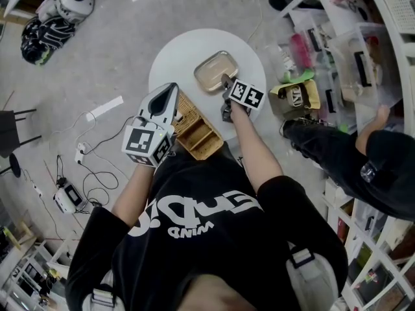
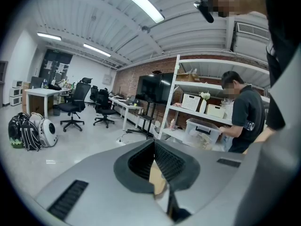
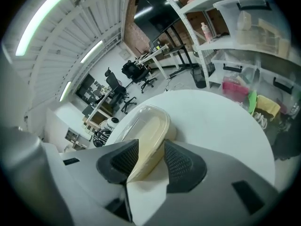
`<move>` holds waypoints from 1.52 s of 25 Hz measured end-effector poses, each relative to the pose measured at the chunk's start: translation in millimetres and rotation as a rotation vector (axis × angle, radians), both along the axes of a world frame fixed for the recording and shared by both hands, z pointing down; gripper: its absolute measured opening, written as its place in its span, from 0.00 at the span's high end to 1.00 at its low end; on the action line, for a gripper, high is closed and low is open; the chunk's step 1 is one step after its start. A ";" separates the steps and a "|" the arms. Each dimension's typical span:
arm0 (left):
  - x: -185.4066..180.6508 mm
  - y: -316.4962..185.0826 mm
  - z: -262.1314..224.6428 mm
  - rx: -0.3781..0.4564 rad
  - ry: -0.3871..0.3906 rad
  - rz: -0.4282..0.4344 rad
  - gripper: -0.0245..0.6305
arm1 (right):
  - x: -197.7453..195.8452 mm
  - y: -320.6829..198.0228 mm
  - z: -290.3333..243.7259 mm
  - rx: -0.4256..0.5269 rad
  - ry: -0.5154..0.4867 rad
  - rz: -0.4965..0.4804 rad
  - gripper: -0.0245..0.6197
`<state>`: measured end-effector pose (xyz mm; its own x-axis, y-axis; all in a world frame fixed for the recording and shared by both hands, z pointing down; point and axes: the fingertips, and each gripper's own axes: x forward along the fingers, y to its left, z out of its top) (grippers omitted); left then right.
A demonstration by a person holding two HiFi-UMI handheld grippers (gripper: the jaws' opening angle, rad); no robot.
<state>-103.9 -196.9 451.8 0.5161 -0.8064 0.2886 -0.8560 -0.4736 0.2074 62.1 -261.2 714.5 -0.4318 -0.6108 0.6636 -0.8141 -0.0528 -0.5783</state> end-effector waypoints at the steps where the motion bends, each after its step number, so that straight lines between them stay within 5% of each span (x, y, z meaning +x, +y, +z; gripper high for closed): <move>1: -0.3 0.5 0.5 0.002 0.000 0.001 0.96 | 0.4 2.2 1.7 -0.012 -0.014 0.009 0.70; 28: 8.1 5.6 -4.0 -0.001 0.025 0.016 0.96 | 1.4 19.5 -18.2 0.038 0.084 -0.087 0.79; 38: 7.6 11.3 -9.9 0.007 0.041 0.005 0.96 | -12.3 11.5 -76.5 0.200 -0.016 -0.106 0.91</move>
